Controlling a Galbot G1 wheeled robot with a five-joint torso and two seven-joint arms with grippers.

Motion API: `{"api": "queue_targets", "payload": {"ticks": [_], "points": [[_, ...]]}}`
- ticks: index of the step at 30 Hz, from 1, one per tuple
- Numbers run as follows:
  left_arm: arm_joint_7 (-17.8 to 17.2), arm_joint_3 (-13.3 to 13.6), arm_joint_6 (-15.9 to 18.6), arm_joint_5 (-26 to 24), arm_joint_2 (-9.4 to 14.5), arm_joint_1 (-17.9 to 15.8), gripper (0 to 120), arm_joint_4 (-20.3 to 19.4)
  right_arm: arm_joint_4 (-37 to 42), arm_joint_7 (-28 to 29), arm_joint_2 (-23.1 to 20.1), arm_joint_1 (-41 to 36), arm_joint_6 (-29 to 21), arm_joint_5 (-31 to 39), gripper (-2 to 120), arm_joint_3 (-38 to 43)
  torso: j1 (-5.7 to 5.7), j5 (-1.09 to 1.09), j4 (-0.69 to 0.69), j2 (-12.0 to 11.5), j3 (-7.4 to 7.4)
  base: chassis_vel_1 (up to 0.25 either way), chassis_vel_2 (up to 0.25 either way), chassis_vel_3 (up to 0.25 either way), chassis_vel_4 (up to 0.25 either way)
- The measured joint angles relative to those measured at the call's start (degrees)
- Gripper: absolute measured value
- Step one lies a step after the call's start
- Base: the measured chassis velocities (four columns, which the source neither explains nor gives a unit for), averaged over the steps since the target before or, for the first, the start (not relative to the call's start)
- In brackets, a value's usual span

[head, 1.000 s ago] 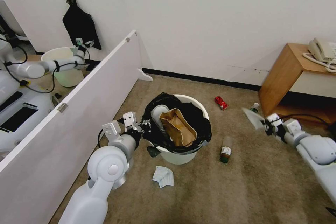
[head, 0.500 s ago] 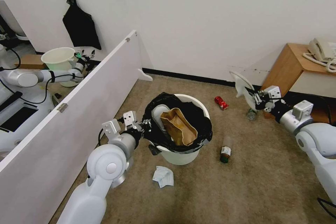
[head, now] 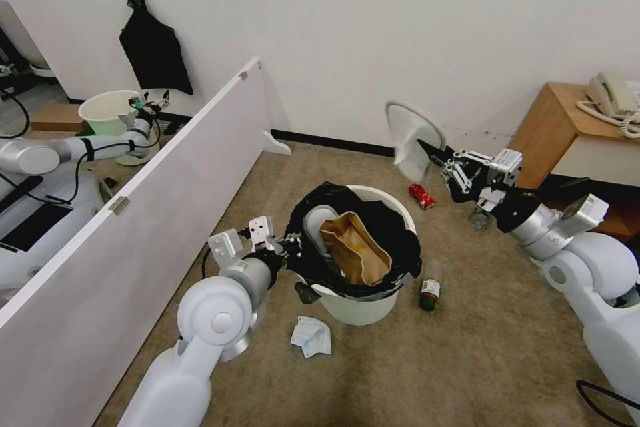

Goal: Pick up the trash bin, then pick up the garbage from the floor and place it into the trash bin.

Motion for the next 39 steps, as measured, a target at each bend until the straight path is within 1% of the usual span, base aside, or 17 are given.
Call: {"api": "queue_targets", "payload": {"ticks": [9, 10, 15, 16, 23, 33, 39], "points": [[-0.83, 1.86, 0.02, -1.33, -0.31, -1.66, 4, 1.27, 3.19, -1.08, -0.79, 0.45, -0.78, 2.55, 0, -0.68, 0.00, 0.00, 0.01, 0.00, 0.00, 0.000, 0.000, 0.000, 0.000], [-1.15, 2.38, 0.02, -1.72, -0.51, -2.47, 4, 1.85, 3.60, -1.06, -1.42, 0.34, -0.94, 2.69, 0, -0.77, 0.00, 0.00, 0.01, 0.00, 0.00, 0.000, 0.000, 0.000, 0.000], [-1.33, 3.21, 0.02, -2.06, -0.92, -3.65, 4, 2.40, 3.74, -0.84, -3.18, -0.84, -1.20, 2.63, 0, -0.99, 0.00, 0.00, 0.00, 0.00, 0.00, 0.000, 0.000, 0.000, 0.000], [-1.34, 3.42, -0.01, -2.07, -1.16, -3.99, 4, 2.59, 3.64, -0.84, -4.38, -2.02, -1.21, 2.18, 0, -0.99, 0.00, 0.00, 0.00, 0.00, 0.00, 0.000, 0.000, 0.000, 0.000], [-1.26, 3.56, -0.06, -1.69, -1.33, -4.10, 4, 2.76, 3.53, -0.87, -7.24, -5.14, -1.20, 1.11, 0, -1.02, 0.00, 0.00, 0.00, 0.00, 0.00, 0.000, 0.000, 0.000, 0.000], [-0.92, 3.13, -0.13, -1.49, -0.77, -3.81, 4, 2.68, 2.81, -0.50, -9.20, -7.70, -1.40, -0.34, 0, -1.67, 0.00, 0.01, 0.00, 0.00, 0.00, 0.000, 0.000, 0.000, 0.000], [-0.67, 3.08, -0.18, -1.45, -0.78, -3.88, 4, 2.76, 1.96, -0.36, -9.52, -7.99, -1.42, -1.37, 0, -2.67, 0.00, 0.01, 0.00, 0.00, 0.00, 0.000, 0.000, 0.000, 0.000]]}}
